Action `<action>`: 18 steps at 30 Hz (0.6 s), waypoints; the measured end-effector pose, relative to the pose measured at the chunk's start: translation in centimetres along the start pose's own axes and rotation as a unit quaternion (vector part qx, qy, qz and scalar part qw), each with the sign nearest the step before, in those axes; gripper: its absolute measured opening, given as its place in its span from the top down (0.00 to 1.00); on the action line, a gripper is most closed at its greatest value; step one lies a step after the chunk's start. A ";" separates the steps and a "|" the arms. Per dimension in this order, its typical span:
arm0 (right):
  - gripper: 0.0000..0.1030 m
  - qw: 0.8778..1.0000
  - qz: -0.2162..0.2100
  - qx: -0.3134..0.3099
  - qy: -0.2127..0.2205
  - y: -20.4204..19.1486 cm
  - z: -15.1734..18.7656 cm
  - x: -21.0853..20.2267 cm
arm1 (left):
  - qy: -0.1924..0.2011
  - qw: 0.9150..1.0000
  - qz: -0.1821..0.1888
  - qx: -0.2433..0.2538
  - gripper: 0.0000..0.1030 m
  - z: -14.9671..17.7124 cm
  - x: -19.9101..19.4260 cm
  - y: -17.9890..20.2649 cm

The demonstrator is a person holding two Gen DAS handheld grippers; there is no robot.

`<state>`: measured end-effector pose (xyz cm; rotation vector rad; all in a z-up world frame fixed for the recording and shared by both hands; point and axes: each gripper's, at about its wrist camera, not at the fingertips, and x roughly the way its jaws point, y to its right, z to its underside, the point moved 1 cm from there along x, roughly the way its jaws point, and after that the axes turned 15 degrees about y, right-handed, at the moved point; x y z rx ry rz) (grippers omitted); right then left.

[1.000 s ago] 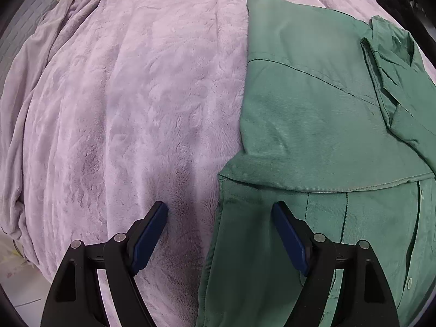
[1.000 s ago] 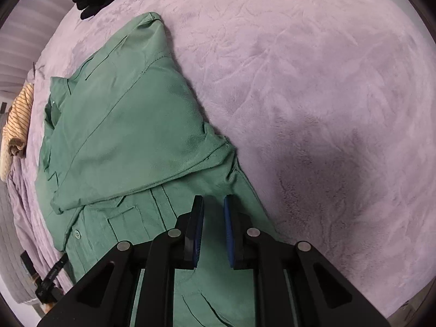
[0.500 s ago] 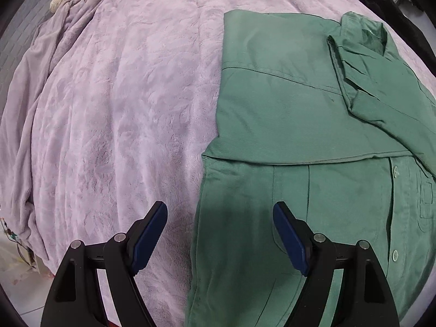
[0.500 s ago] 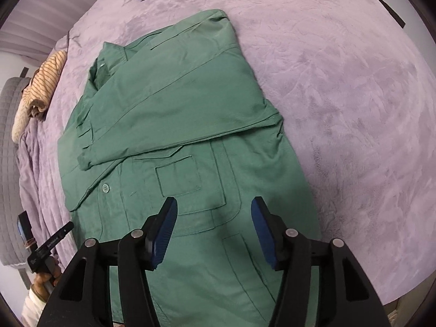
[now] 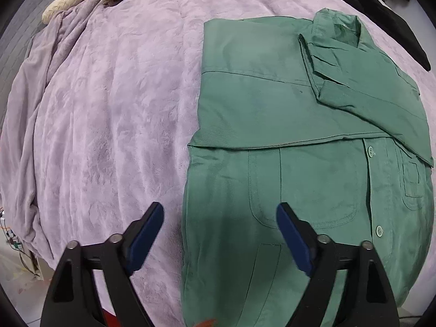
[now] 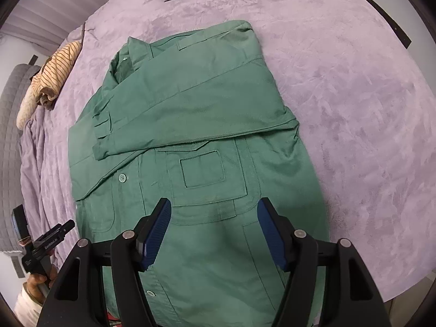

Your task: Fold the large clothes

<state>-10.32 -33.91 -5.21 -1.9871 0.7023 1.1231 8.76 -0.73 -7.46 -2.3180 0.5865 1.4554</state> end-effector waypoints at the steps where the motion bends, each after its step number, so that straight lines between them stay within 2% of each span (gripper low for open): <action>1: 0.26 1.000 -0.001 0.001 0.001 0.0 0.1 -0.1 | 0.005 1.000 -0.001 0.002 0.00 0.1 -0.3 0.2; 8: 0.21 1.000 -0.004 0.005 0.008 0.5 0.5 -0.4 | -0.001 1.000 0.006 0.026 0.00 0.5 -0.6 1.3; 11: 0.09 0.999 -0.008 0.017 0.031 1.2 0.4 -0.5 | 0.000 1.000 0.006 0.029 0.00 0.5 -0.8 1.6; 12: 0.01 0.999 -0.011 0.025 0.044 1.5 0.2 -0.6 | 0.000 1.000 0.006 0.030 0.00 0.4 -0.8 1.6; 15: 0.00 0.997 -0.024 0.027 0.072 2.0 -0.5 -0.8 | 0.000 1.000 0.006 0.028 0.00 0.3 -1.0 1.8; 18: 0.00 0.998 -0.031 0.025 0.047 2.2 -1.1 0.3 | -0.001 1.000 0.005 0.026 0.00 0.1 -1.0 2.0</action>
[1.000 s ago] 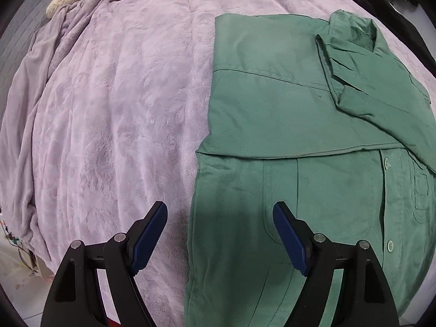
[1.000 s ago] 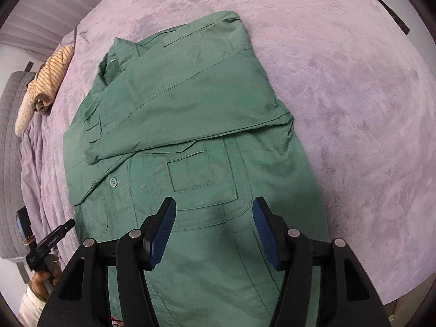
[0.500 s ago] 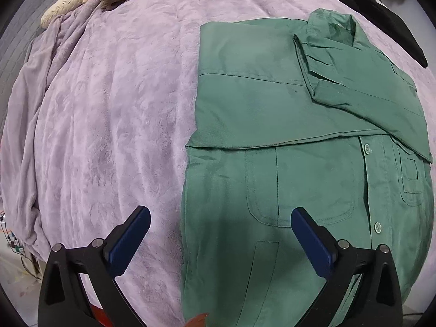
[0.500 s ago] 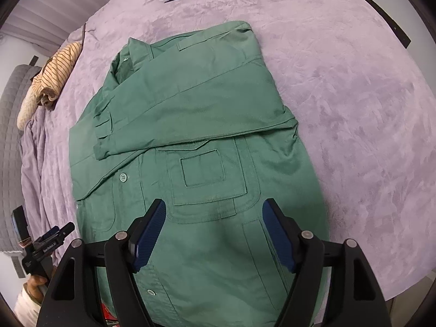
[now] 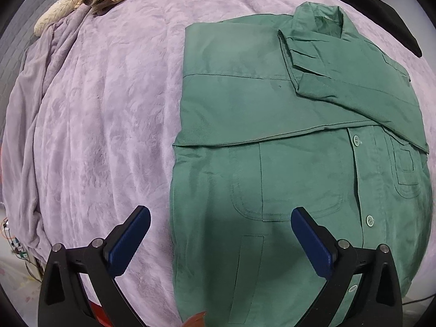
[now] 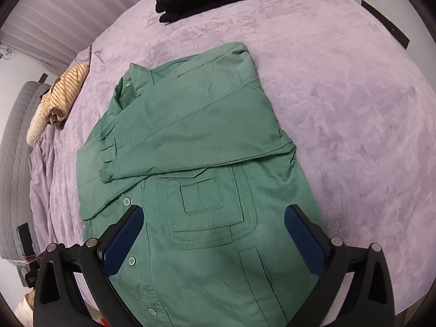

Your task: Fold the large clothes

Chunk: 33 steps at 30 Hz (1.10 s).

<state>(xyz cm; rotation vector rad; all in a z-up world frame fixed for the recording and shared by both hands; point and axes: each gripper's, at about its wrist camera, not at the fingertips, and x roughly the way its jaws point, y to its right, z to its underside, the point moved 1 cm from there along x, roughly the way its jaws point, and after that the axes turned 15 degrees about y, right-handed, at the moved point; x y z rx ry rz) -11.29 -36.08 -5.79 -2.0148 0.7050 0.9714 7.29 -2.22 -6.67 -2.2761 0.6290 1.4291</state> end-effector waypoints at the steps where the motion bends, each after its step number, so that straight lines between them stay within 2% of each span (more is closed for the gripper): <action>1: 0.00 1.000 -0.003 0.016 -0.016 0.5 -0.2 0.9 | 0.000 1.000 -0.002 0.002 0.00 0.0 0.0 0.1; 5: 0.02 0.990 -0.024 0.134 -0.031 4.2 -0.6 4.3 | -0.003 1.000 -0.007 0.009 0.00 -0.1 -0.3 0.6; 6: 0.08 0.984 -0.029 0.175 -0.031 5.5 -0.7 5.3 | -0.003 1.000 -0.009 0.010 0.00 0.0 -0.5 0.7; 7: 0.26 0.978 -0.034 0.205 -0.031 6.4 -0.7 6.0 | -0.003 1.000 -0.011 0.010 0.00 0.0 -0.6 0.7; 8: 0.38 0.973 -0.037 0.226 -0.032 7.1 -0.6 6.6 | -0.004 1.000 -0.013 0.009 0.00 0.1 -0.7 0.7; 9: 0.61 0.967 -0.034 0.250 -0.035 8.1 -0.6 7.4 | -0.005 1.000 -0.015 0.008 0.00 0.1 -0.8 0.7; 10: 0.76 0.964 -0.030 0.263 -0.036 8.7 -0.6 7.9 | -0.006 1.000 -0.016 0.008 0.00 0.3 -0.9 0.8; 11: 0.79 0.961 -0.023 0.275 -0.038 9.3 -0.5 8.3 | -0.007 1.000 -0.019 0.009 0.00 0.4 -0.9 0.8; 13: 0.94 0.955 -0.017 0.292 -0.043 10.4 -0.2 9.0 | -0.012 1.000 -0.024 0.011 0.00 0.6 -0.9 1.0; 14: 0.95 0.955 -0.016 0.293 -0.046 10.7 0.0 9.0 | -0.015 1.000 -0.025 0.009 0.00 0.8 -0.9 1.1; 20: 0.93 0.970 -0.001 0.233 -0.070 10.5 0.1 7.1 | -0.017 1.000 -0.022 0.008 0.00 1.0 -1.4 2.7; 21: 0.87 0.973 -0.008 0.221 -0.071 10.3 0.0 6.6 | -0.015 1.000 -0.021 0.009 0.00 1.0 -1.6 3.0; 23: 0.80 0.979 -0.018 0.189 -0.078 9.6 0.1 5.5 | -0.012 1.000 -0.020 0.010 0.00 0.9 -2.0 3.8; 24: 0.63 0.982 -0.022 0.172 -0.080 9.1 0.2 4.9 | -0.010 1.000 -0.020 0.009 0.00 0.9 -2.2 4.2; 25: 0.42 0.984 -0.028 0.157 -0.081 8.7 0.4 4.2 | -0.009 1.000 -0.020 0.009 0.00 0.9 -2.4 4.7; 26: 0.36 0.986 -0.037 0.143 -0.083 8.3 0.6 3.7 | -0.008 1.000 -0.020 0.007 0.00 1.0 -2.7 5.1; 30: 0.33 0.988 -0.057 0.094 -0.105 6.7 1.7 2.6 | -0.004 1.000 -0.026 -0.004 0.00 1.7 -3.6 6.7; 33: 0.21 0.988 -0.071 0.062 -0.123 5.7 2.4 2.3 | -0.004 0.999 -0.029 -0.020 0.00 2.7 -4.3 7.5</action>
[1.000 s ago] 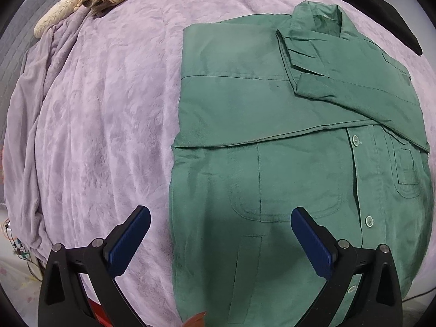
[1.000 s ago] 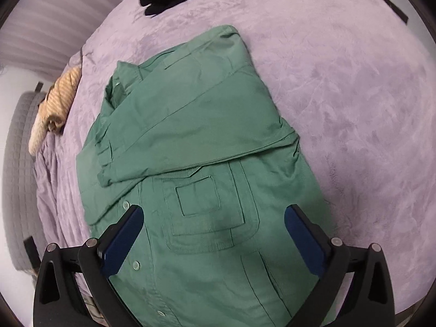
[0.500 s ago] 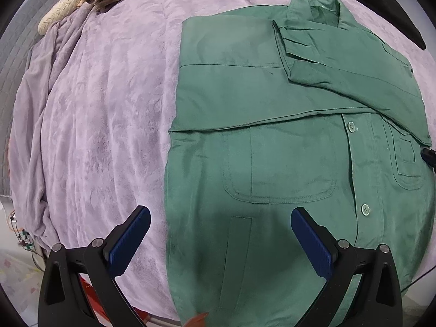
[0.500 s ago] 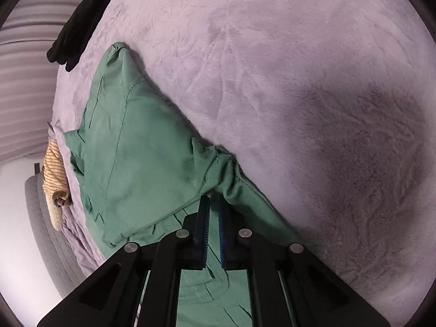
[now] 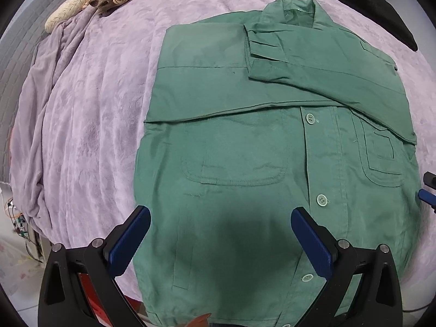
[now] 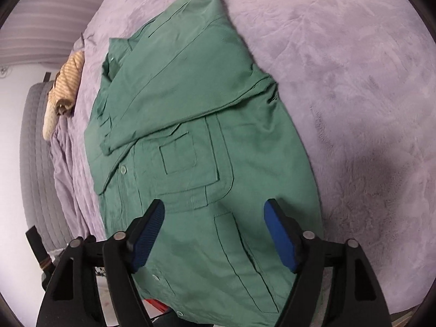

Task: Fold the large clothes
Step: 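Move both tools to the jacket hem and set fingers around it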

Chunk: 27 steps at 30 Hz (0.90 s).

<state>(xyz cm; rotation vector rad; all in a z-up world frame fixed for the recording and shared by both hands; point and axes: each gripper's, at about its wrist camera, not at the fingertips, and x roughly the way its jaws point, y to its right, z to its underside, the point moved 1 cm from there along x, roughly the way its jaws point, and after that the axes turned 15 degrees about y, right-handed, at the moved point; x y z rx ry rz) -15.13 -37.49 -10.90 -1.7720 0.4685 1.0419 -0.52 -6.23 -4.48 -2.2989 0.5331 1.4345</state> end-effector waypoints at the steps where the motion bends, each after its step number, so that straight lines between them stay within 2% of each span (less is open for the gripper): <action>1: 0.21 1.000 -0.004 -0.012 -0.005 -0.3 0.3 -0.1 | 0.000 1.000 -0.001 -0.004 0.00 0.4 -0.2 0.2; 6: 0.18 0.998 -0.006 -0.068 -0.007 -1.8 1.1 -0.8 | -0.006 1.000 0.000 -0.010 0.00 2.1 -1.0 1.0; 13: 0.16 0.995 -0.026 -0.097 0.023 -3.6 1.8 -2.9 | 0.004 1.000 0.006 -0.001 0.00 2.8 -2.0 0.9; 20: 0.16 0.994 -0.017 -0.101 0.030 -5.1 3.9 -3.4 | 0.003 1.000 0.023 -0.002 0.00 4.2 -1.6 -1.3; 27: 0.16 0.997 -0.006 -0.078 -0.004 -5.5 7.6 -2.4 | -0.003 0.999 0.041 -0.004 0.00 6.8 -1.4 -3.7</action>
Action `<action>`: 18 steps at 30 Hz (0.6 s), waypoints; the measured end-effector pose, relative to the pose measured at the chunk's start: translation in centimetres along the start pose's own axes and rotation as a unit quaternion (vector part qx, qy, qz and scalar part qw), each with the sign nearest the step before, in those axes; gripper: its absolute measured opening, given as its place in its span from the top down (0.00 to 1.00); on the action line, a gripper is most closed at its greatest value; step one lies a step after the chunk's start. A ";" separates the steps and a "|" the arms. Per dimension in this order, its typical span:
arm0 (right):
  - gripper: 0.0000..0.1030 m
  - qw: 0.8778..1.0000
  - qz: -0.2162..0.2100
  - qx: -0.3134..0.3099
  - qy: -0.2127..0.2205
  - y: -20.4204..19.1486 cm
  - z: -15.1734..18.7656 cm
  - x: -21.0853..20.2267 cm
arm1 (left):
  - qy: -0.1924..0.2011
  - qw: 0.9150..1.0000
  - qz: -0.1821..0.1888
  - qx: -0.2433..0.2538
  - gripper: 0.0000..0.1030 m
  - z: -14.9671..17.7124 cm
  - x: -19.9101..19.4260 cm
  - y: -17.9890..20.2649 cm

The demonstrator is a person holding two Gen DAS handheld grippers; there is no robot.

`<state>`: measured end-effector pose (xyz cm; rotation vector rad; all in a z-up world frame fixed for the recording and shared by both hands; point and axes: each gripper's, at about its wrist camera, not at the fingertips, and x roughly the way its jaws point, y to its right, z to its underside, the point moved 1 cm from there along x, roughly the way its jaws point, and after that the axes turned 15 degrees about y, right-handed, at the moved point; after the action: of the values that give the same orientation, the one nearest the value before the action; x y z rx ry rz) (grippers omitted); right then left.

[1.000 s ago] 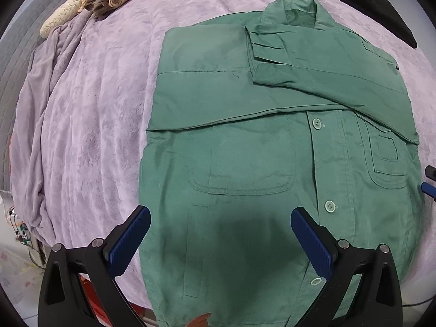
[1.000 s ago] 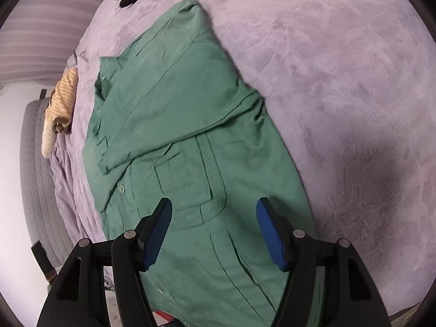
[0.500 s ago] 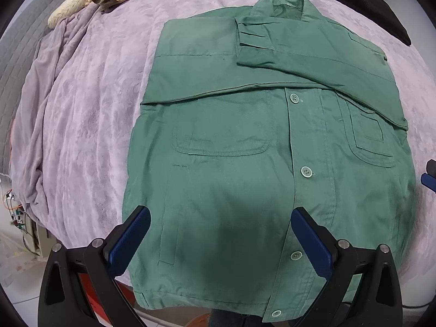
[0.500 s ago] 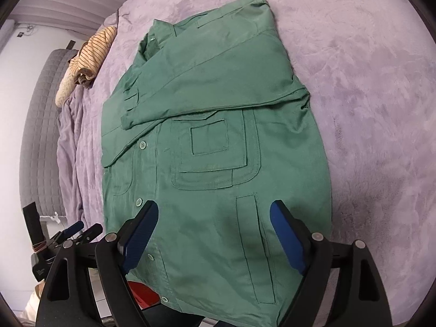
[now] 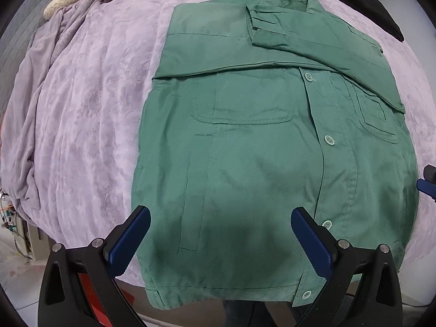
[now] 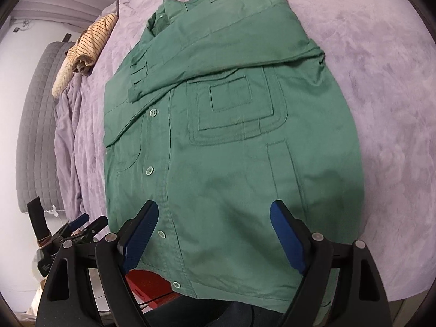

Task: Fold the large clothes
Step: 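Move both tools to the jacket hem and set fingers around it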

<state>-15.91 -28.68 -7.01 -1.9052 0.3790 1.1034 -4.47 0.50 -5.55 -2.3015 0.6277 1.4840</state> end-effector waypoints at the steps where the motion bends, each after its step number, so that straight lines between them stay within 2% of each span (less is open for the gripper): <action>1: 0.16 1.000 0.001 0.009 -0.002 0.0 0.5 0.1 | 0.000 1.000 0.001 -0.002 0.00 0.3 0.0 -0.3; 9: 0.16 0.999 0.023 0.045 -0.003 0.0 4.4 0.3 | -0.016 1.000 0.015 -0.013 0.00 4.0 0.8 -3.6; 18: 0.16 0.993 0.058 0.102 0.015 3.5 8.5 -1.8 | -0.055 0.994 0.035 -0.093 0.00 7.9 2.5 -10.7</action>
<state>-23.67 -24.09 -9.29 -1.7380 0.6035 1.0685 -3.99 12.98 -10.61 -2.3339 0.5674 1.7556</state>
